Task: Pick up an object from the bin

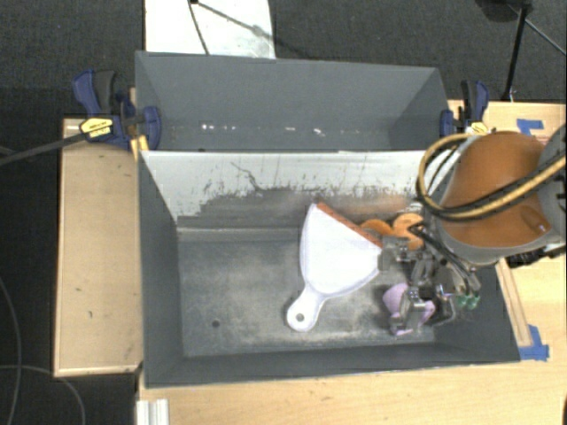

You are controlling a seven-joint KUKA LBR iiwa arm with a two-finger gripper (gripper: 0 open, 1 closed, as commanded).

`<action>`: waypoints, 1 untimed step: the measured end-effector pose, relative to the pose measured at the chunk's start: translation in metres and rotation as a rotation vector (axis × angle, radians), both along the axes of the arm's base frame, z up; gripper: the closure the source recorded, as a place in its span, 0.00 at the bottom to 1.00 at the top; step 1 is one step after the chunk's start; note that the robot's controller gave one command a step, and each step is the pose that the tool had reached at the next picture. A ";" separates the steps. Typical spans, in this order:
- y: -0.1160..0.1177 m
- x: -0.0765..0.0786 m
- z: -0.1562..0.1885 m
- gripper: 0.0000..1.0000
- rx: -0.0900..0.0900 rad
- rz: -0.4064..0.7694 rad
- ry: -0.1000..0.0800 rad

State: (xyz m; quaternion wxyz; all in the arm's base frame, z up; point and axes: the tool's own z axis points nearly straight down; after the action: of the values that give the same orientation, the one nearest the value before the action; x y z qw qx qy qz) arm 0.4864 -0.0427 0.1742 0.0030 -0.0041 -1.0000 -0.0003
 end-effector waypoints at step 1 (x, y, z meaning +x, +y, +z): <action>0.000 0.002 0.004 0.00 -0.001 0.002 -0.008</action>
Offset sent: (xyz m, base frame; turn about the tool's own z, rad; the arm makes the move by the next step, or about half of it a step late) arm 0.0284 -0.0743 -0.0569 -0.0555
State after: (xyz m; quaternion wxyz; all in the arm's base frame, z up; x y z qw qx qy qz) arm 0.4882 -0.0427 0.1783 -0.0012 -0.0032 -1.0000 0.0001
